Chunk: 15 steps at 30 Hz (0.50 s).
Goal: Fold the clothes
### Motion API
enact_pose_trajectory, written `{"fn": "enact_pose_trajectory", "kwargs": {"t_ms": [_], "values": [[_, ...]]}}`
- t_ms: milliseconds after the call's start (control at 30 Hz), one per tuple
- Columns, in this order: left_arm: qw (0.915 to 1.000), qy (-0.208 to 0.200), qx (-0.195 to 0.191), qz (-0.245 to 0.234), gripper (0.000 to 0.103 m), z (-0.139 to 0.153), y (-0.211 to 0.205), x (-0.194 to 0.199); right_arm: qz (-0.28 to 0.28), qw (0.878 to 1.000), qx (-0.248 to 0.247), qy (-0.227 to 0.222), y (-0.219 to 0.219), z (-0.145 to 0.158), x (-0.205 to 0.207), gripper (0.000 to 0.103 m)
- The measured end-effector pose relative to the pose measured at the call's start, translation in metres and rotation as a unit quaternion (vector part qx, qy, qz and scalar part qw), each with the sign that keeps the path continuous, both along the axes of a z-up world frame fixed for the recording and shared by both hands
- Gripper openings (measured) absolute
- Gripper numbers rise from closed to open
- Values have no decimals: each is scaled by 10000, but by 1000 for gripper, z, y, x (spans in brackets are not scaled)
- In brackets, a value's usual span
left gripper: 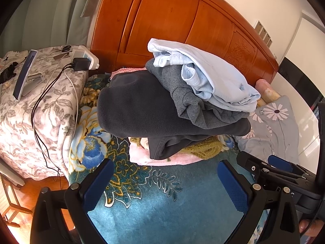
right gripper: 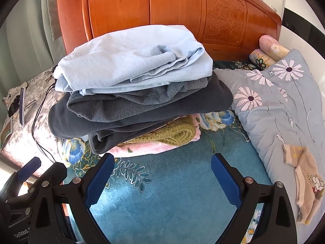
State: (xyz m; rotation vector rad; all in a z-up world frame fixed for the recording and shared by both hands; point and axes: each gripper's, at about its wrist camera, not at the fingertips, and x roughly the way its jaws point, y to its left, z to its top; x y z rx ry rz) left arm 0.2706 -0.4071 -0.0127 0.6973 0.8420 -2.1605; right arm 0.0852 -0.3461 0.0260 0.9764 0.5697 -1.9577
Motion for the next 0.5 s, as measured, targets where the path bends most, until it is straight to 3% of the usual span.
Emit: {"fn": "enact_pose_trajectory", "kwargs": {"t_ms": [500], "values": [[10000,12,-45,36,103,3,0,5,-28,9999,-5,-105,0,1,3,96]]}}
